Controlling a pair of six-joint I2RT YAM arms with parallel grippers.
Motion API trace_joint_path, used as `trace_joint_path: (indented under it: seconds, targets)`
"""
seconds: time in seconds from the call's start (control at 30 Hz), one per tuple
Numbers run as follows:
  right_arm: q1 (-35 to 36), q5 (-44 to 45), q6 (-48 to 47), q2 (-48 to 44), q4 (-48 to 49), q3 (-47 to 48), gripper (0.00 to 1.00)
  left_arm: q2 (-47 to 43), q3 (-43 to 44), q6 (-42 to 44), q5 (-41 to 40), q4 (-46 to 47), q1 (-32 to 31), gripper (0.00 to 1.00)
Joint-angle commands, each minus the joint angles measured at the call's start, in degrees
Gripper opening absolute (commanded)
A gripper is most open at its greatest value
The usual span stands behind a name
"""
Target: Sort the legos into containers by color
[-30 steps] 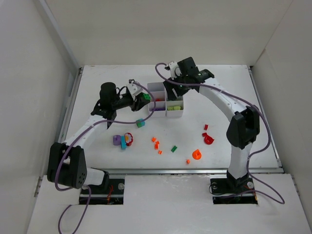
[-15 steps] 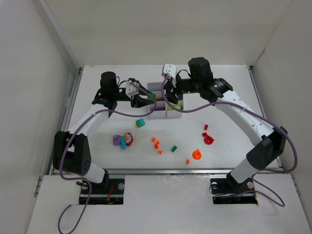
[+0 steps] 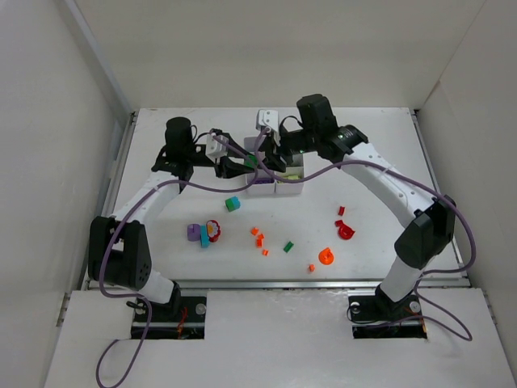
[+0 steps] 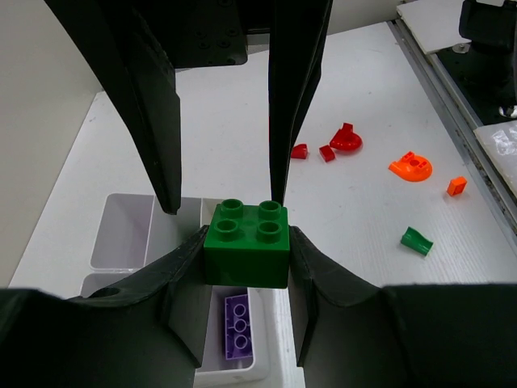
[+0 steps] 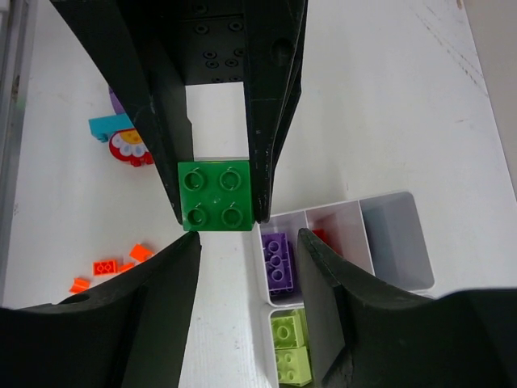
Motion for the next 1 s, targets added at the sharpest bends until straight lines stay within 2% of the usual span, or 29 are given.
trace_joint_path:
  seconds: [0.0, 0.17, 0.3, 0.43, 0.5, 0.6, 0.77, 0.97]
  targets:
    - [1.18, -3.55, -1.39, -0.08, 1.21, 3.49, 0.57, 0.11, 2.42, -0.24, 2.88, 1.25, -0.06, 0.00]
    - [1.71, -3.55, -1.39, -0.08, 1.21, 3.49, 0.56, 0.11, 2.42, -1.29, 1.04, 2.31, -0.06, 0.00]
    - [1.71, -4.60, -1.39, 0.53, 0.68, 4.02, 0.59, 0.63, 2.42, -3.23, -2.91, 6.08, -0.06, 0.00]
    - [2.24, -3.55, -0.16, 0.53, 0.68, 4.55, 0.59, 0.64, 2.42, -4.54, -2.22, 6.09, -0.58, 0.00]
    - [2.76, -3.55, -0.16, 0.53, 1.20, 4.55, 0.53, 0.64, 2.42, -5.07, -1.60, 6.09, -0.58, 0.00]
    - [2.76, -2.32, 0.46, 0.53, 1.21, 4.03, 0.52, 0.12, 1.90, -5.08, -0.99, 6.09, -0.58, 0.00]
    - [2.76, 1.37, 0.99, 0.53, 0.60, 2.97, 0.60, -0.50, 1.37, -5.08, 0.06, 6.09, -0.58, 0.00]
    - [2.76, 4.01, 0.99, 0.53, -0.02, 2.97, 0.64, -0.50, 0.84, -5.08, 1.21, 6.09, -0.58, 0.00]
